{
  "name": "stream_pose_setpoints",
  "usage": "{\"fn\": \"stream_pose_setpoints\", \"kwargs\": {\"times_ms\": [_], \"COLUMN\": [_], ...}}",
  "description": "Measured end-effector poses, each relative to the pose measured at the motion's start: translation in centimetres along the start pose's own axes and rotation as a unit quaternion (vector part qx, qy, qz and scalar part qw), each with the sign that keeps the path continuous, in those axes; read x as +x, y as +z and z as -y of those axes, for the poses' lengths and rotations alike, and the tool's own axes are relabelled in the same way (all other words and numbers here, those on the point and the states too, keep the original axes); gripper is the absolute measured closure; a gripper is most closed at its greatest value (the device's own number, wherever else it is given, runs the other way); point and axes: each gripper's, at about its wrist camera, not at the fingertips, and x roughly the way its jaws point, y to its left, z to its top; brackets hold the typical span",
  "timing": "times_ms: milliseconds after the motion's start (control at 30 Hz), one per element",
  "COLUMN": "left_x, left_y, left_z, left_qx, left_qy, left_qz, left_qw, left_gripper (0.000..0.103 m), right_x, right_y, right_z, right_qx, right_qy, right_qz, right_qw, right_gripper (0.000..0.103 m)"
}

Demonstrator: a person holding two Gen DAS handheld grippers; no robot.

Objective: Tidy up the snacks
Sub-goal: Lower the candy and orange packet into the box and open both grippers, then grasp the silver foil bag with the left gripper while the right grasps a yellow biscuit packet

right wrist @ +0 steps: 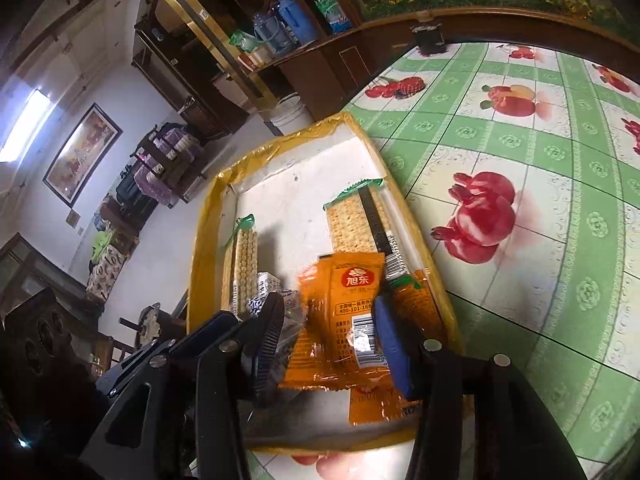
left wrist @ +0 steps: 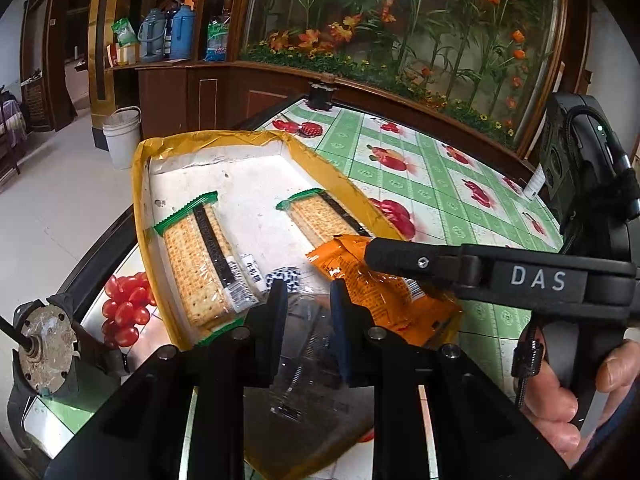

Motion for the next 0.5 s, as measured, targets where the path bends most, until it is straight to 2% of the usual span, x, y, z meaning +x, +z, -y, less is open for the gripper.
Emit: {"fn": "stream_pose_setpoints", "kwargs": {"times_ms": [500], "left_x": [-2.3], "left_y": [-0.2], "left_z": [4.8], "left_qx": [0.041], "left_qy": [-0.029], "left_qz": [0.012], "left_qw": [0.9987], "left_gripper": [0.084], "right_x": [-7.1], "right_y": [-2.3], "right_z": [3.3], "right_qx": [0.022], "right_qy": [0.024], "right_qz": [0.032], "right_qw": [0.999], "right_gripper": [0.054]}}
